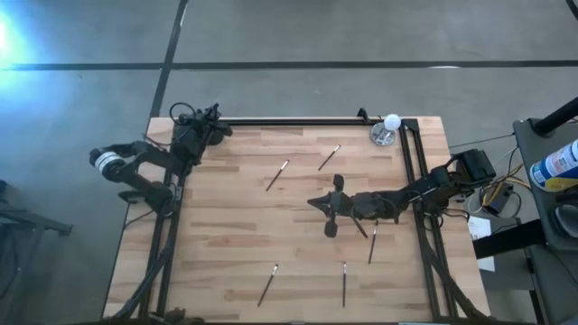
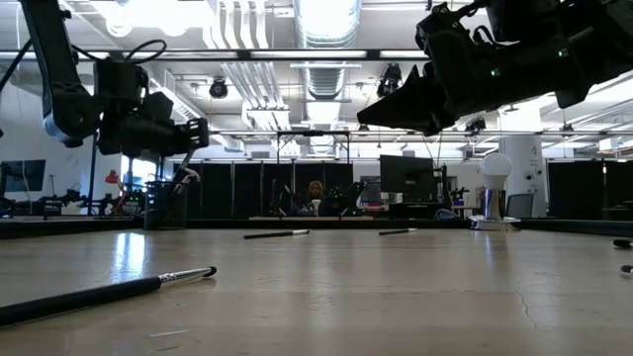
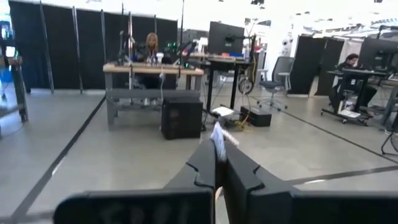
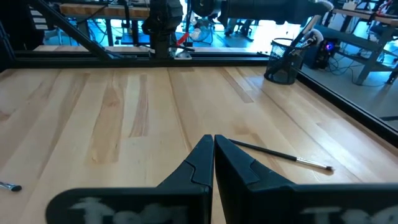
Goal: Pick & Place Makeup Supplies
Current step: Put the makeup brush into the makeup holder
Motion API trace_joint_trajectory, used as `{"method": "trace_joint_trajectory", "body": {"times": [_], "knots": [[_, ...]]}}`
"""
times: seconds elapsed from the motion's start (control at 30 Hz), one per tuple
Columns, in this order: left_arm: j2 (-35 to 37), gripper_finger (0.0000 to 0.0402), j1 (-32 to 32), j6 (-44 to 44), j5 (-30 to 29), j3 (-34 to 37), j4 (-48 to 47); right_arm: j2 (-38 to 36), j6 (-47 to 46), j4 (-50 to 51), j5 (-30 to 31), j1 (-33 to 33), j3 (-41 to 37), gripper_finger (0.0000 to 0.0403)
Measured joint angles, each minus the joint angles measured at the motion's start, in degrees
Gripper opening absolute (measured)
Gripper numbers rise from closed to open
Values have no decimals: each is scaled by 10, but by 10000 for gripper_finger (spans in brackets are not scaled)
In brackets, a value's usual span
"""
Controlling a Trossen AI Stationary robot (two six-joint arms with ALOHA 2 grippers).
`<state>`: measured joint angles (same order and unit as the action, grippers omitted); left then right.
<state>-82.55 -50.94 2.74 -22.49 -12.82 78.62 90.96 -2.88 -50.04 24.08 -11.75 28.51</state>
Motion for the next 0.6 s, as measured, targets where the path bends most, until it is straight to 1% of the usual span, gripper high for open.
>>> {"method": "trace_joint_trajectory", "body": {"times": [0.17, 0.3, 0.5, 0.6], "knots": [[4, 41, 0, 24, -23, 0, -44, 0, -1, 0, 0, 0, 0, 8], [24, 59, 0, 27, -31, 0, -87, 0, -1, 0, 0, 0, 0, 8], [92, 65, 1, 27, -25, 0, -174, 0, -1, 0, 0, 0, 0, 8], [141, 66, 2, 23, 8, 0, -230, 0, 1, 0, 0, 0, 0, 8]]}}
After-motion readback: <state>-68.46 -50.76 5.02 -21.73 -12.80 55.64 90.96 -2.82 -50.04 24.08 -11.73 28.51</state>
